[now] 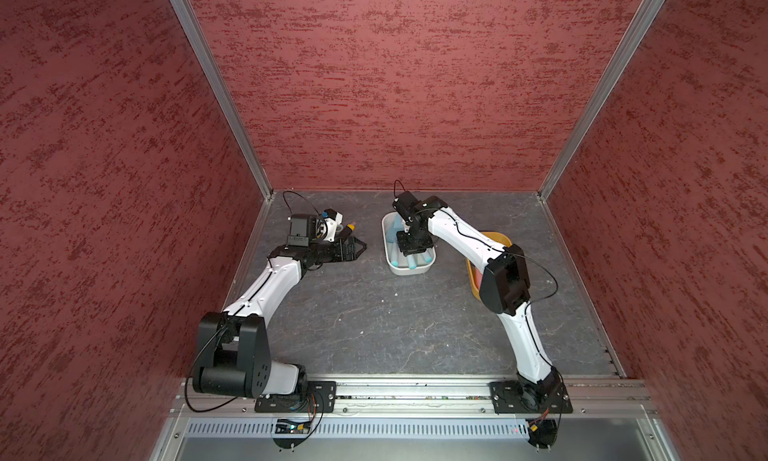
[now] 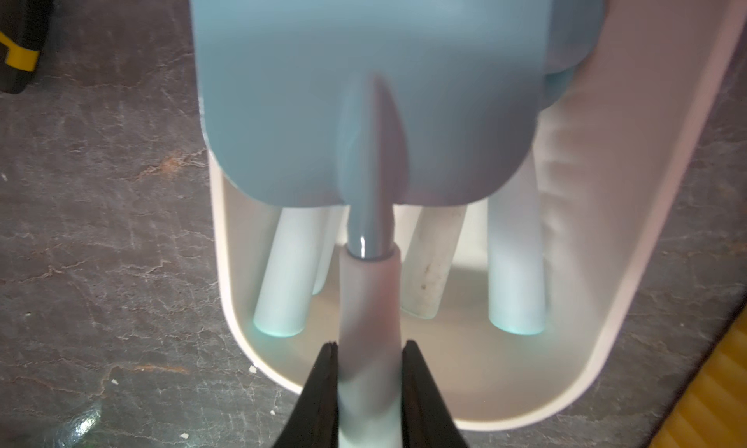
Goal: Sort the small shovels by color and place them into the storage box
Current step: Place the shovel in the storage box.
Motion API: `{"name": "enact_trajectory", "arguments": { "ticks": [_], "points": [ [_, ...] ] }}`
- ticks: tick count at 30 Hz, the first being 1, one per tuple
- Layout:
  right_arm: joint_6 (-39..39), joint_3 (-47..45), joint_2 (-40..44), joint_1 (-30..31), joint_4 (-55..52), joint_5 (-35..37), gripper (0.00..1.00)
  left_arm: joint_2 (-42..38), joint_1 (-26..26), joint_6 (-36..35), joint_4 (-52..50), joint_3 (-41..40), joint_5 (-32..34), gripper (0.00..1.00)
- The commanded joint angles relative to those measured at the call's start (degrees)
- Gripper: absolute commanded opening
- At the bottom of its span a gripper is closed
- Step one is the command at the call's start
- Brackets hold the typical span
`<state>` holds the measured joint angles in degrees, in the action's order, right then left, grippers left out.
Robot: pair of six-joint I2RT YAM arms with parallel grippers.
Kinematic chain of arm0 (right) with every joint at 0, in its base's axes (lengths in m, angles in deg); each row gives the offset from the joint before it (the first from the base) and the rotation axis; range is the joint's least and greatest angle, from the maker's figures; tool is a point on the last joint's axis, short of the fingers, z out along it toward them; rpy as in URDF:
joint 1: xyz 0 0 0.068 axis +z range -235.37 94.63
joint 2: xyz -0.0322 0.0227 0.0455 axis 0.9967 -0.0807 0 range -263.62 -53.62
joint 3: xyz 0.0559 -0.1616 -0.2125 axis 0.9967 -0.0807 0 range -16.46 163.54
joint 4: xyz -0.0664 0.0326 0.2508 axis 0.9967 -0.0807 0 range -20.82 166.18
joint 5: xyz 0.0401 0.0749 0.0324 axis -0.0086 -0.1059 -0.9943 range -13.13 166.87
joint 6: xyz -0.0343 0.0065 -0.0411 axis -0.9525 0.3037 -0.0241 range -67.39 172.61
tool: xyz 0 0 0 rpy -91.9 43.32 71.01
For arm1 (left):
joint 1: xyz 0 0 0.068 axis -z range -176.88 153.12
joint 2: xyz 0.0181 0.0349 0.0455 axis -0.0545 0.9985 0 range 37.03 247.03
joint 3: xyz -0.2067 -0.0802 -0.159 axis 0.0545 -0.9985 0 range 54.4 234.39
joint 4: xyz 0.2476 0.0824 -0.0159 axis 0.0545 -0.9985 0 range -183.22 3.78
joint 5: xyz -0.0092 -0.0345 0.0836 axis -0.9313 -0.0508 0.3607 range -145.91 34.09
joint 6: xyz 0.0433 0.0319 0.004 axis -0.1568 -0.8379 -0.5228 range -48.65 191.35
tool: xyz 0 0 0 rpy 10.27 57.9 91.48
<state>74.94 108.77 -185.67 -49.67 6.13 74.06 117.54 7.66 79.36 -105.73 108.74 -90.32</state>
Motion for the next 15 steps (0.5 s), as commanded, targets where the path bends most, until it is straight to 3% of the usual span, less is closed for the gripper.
{"name": "enact_trajectory", "arguments": {
  "ticks": [1, 15],
  "points": [
    [1.1, 1.7, -0.7, -0.6, -0.7, -1.1, 0.0, -1.0, -0.4, -0.9, 0.2, -0.3, -0.4, 1.0],
    [1.8, 3.2, -3.5, -1.8, 2.4, -3.4, 0.0, -1.3, -0.7, -0.7, 0.5, -0.6, -0.8, 1.0]
  ]
}}
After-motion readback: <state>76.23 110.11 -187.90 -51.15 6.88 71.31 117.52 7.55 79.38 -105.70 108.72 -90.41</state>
